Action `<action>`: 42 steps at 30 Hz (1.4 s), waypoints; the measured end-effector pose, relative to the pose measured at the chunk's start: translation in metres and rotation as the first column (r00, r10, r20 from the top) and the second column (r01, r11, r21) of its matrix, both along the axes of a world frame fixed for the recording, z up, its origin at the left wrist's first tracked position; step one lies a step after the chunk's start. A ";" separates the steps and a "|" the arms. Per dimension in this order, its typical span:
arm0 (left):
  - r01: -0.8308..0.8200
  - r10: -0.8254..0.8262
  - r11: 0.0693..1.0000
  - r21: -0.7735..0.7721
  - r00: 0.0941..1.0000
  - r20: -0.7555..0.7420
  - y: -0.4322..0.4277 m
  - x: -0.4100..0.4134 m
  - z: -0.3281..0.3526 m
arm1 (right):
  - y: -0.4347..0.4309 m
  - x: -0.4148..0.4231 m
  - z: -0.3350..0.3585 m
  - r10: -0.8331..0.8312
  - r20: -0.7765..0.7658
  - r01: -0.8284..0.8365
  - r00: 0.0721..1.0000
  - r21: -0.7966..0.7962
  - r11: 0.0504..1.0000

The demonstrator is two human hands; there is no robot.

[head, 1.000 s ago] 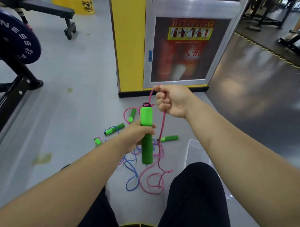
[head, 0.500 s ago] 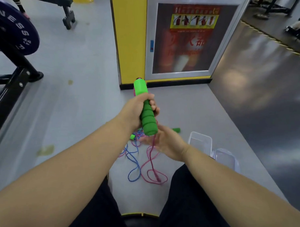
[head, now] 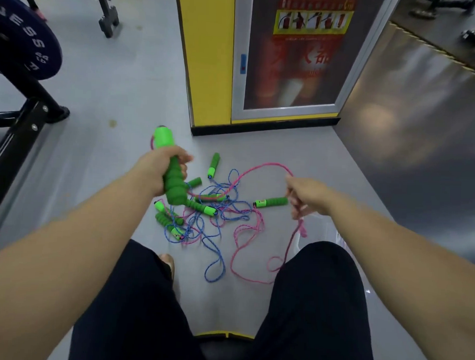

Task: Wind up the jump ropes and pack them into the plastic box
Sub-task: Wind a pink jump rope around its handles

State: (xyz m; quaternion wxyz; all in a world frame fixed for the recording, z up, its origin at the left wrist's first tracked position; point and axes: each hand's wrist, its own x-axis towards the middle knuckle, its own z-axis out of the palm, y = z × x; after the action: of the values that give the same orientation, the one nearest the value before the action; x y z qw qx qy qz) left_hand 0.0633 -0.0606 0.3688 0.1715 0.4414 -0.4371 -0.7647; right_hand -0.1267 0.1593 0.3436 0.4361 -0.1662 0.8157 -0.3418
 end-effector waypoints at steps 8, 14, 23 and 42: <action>0.478 -0.480 0.877 -0.046 0.872 -0.091 0.089 -0.047 -0.002 | -0.080 0.031 0.073 -0.113 0.520 0.402 0.846 -0.485 0.776; 0.343 -0.338 0.939 -0.020 0.910 -0.239 0.078 -0.057 0.030 | -0.048 0.004 0.040 -0.188 0.372 0.379 0.909 -0.549 0.745; 0.086 -0.040 0.992 0.089 0.902 -0.429 0.041 -0.063 0.090 | -0.036 0.057 -0.022 0.392 0.112 -0.348 0.913 -0.288 0.892; 0.173 -0.181 0.983 -0.068 0.974 -0.135 0.087 -0.042 -0.014 | -0.080 0.034 0.078 -0.121 0.574 0.478 0.810 -0.526 0.704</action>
State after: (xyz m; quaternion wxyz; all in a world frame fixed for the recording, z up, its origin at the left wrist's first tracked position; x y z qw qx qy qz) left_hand 0.0210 0.0263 0.3549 0.1454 0.3407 -0.4824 -0.7938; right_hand -0.0931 0.0794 0.4213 0.4815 -0.0722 0.5203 -0.7016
